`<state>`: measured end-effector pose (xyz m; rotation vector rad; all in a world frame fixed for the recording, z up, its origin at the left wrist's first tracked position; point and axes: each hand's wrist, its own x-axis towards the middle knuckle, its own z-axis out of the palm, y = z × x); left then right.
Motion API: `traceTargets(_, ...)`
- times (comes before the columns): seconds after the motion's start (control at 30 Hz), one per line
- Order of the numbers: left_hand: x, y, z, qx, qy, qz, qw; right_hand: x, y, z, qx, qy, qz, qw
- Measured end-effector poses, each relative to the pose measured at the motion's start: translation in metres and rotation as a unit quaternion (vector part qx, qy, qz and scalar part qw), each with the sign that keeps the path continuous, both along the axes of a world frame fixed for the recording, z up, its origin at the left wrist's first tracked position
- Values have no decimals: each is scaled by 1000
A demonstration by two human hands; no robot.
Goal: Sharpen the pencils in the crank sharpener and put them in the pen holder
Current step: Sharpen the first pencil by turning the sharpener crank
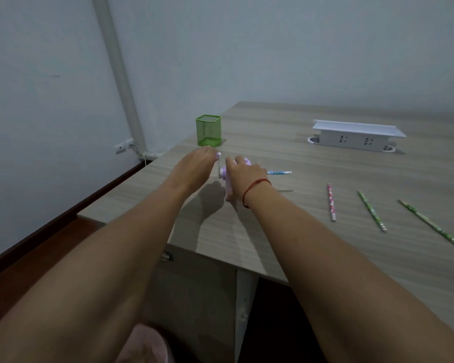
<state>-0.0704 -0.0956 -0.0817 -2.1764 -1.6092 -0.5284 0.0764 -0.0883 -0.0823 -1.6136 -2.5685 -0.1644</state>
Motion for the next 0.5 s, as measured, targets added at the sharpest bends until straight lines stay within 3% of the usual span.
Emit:
traceTargets(0.17, 3, -25, -3, 29, -14, -19, 999, -1, 5, -5, 3, -3, 3, 1000)
traceTargets(0.5, 12, -56, -32, -35, -10, -28, 999, -3, 8, -5, -13, -7, -14, 1000)
